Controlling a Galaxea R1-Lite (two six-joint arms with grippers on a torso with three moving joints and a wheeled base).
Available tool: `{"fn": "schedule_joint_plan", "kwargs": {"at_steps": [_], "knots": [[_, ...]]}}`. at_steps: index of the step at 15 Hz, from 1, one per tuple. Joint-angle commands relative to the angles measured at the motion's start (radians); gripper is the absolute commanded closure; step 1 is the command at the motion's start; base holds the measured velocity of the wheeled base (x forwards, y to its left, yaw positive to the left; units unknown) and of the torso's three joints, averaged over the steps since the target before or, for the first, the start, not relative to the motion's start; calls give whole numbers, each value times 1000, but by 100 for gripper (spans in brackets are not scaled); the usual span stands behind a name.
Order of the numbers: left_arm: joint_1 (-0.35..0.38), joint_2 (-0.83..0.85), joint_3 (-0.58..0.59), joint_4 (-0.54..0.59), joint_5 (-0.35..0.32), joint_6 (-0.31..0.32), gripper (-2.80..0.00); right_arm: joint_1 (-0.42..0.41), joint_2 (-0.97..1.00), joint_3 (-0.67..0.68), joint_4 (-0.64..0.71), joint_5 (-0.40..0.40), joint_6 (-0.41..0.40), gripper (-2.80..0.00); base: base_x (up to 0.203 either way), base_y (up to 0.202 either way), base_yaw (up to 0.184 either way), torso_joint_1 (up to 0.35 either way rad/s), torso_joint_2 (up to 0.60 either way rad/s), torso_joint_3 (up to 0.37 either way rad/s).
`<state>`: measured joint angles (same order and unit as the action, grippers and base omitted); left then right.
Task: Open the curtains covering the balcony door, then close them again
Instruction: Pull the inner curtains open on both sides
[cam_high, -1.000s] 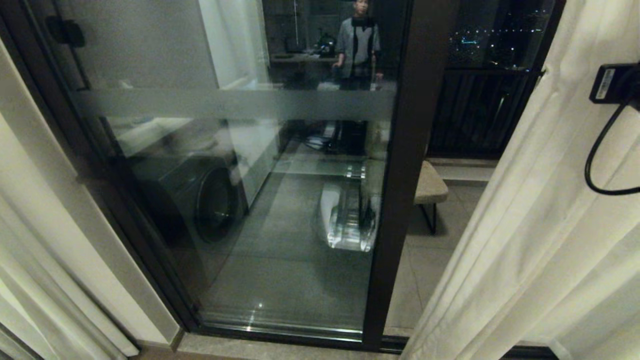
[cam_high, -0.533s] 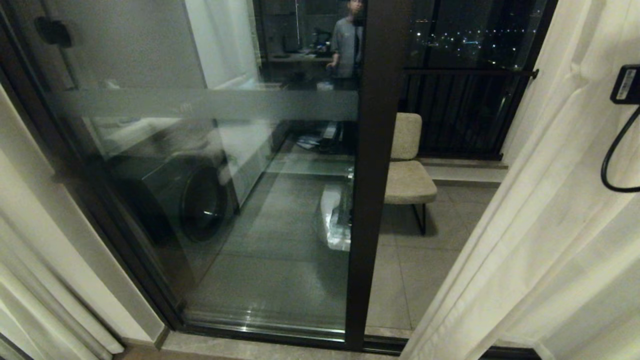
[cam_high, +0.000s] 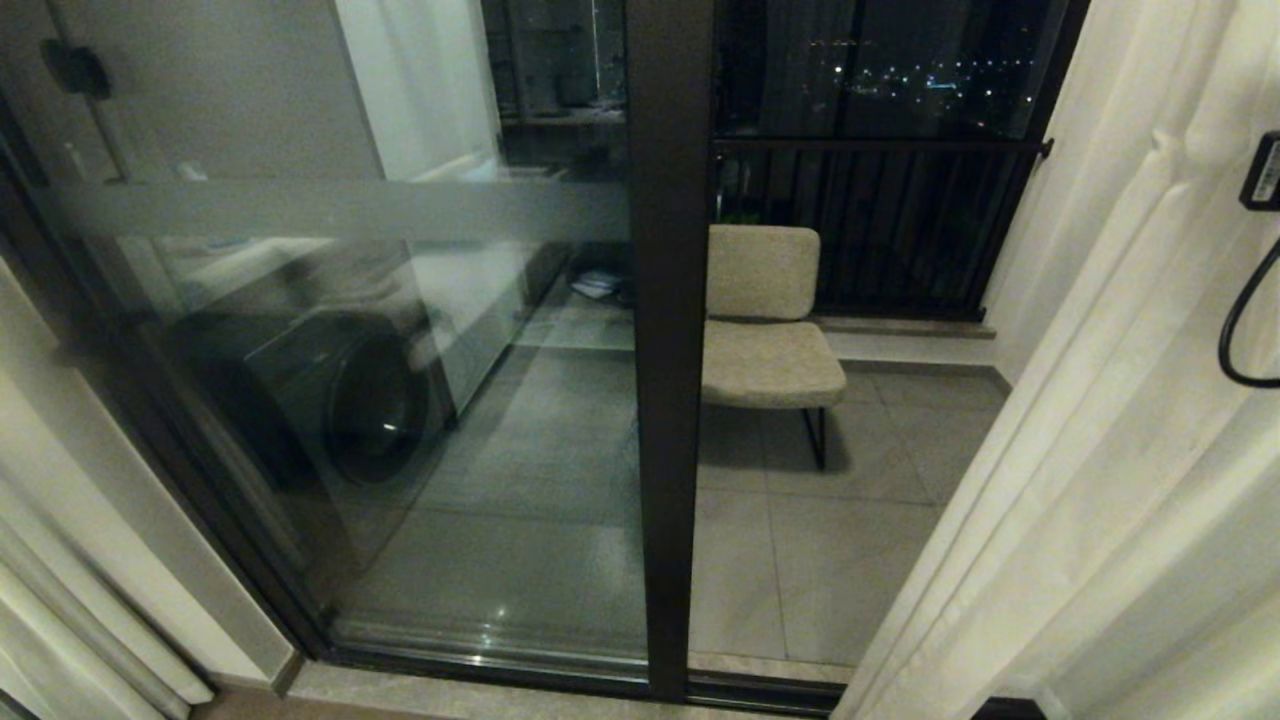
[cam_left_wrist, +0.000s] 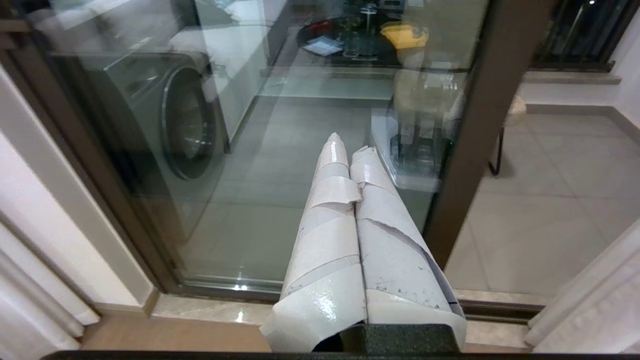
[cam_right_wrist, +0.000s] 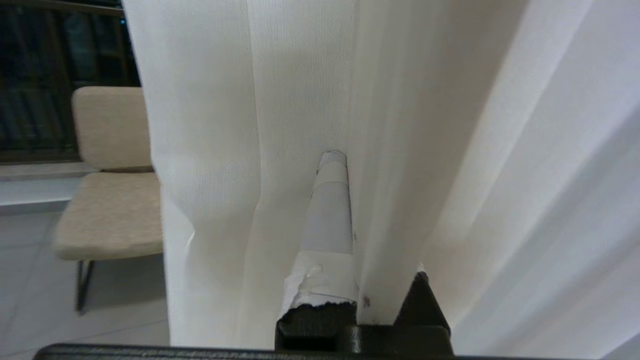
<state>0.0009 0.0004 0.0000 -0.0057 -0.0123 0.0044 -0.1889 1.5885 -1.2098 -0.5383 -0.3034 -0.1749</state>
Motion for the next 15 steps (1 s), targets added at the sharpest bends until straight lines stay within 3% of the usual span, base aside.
{"fn": "schedule_joint_plan", "kwargs": {"at_steps": [1, 15], "knots": [[1, 0, 0, 0, 0, 0, 0, -11, 0, 2, -3, -2, -2, 0, 0, -190, 2, 7, 2, 3], [1, 0, 0, 0, 0, 0, 0, -46, 8, 16, -3, 0, 3, 0, 0, -189, 0, 4, 3, 3]]}}
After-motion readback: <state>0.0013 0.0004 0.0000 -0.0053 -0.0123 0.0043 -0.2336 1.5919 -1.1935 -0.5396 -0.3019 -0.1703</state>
